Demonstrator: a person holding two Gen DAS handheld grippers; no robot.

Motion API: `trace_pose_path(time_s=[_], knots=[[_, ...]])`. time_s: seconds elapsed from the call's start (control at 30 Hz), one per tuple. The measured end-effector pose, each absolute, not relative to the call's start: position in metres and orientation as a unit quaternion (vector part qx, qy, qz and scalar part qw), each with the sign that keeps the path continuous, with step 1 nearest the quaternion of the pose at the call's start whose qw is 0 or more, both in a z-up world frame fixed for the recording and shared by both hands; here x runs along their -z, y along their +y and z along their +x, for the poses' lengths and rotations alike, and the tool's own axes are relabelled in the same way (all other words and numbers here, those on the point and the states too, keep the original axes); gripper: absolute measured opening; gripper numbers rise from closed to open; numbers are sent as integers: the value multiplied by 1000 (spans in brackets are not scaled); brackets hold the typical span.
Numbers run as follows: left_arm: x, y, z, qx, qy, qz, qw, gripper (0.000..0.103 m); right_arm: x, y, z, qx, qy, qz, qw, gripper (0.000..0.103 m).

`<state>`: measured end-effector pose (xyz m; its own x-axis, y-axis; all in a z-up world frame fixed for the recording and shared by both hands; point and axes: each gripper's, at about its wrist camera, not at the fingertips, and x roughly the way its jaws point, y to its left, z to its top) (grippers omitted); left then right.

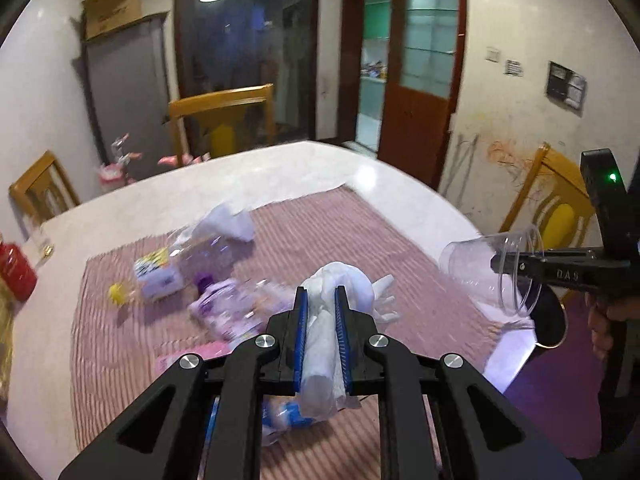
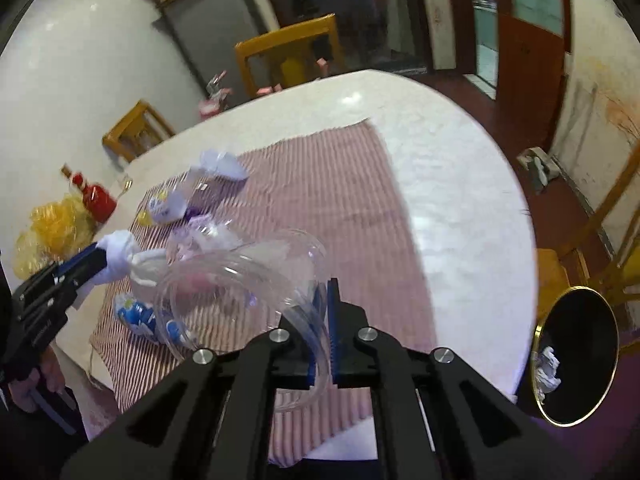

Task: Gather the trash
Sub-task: 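Carry the cup and tissue over to the black bin, then open both tools above the bin, dropping the cup and tissue inside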

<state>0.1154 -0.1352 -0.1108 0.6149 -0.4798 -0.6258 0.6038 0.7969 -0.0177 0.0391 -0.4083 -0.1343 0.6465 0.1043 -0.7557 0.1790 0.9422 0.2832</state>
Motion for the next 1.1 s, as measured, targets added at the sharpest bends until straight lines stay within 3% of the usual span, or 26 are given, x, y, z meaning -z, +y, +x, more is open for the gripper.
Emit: trace_pose_path(time_s=[0.23, 0.43, 0.5, 0.53, 0.57, 0.63, 0.9, 1.1], knots=[[100, -201, 95, 384, 294, 111, 868, 13, 146, -532, -39, 176, 398, 227, 871, 5], [101, -269, 71, 455, 282, 127, 835, 13, 245, -647, -96, 318, 454, 305, 774, 6], [104, -288, 64, 471, 284, 132, 825, 13, 268, -663, -100, 336, 465, 316, 756, 11], [106, -299, 60, 480, 284, 136, 819, 13, 280, -670, -103, 343, 471, 322, 746, 24], [108, -309, 56, 487, 286, 140, 813, 13, 294, -679, -104, 347, 483, 331, 732, 50], [113, -327, 49, 499, 288, 148, 804, 13, 307, -689, -107, 362, 486, 349, 715, 68], [141, -421, 28, 569, 303, 164, 747, 13, 278, -698, -160, 406, 400, 399, 718, 74], [195, -533, -6, 613, 327, 217, 686, 13, 237, -699, -227, 463, 316, 429, 708, 76]])
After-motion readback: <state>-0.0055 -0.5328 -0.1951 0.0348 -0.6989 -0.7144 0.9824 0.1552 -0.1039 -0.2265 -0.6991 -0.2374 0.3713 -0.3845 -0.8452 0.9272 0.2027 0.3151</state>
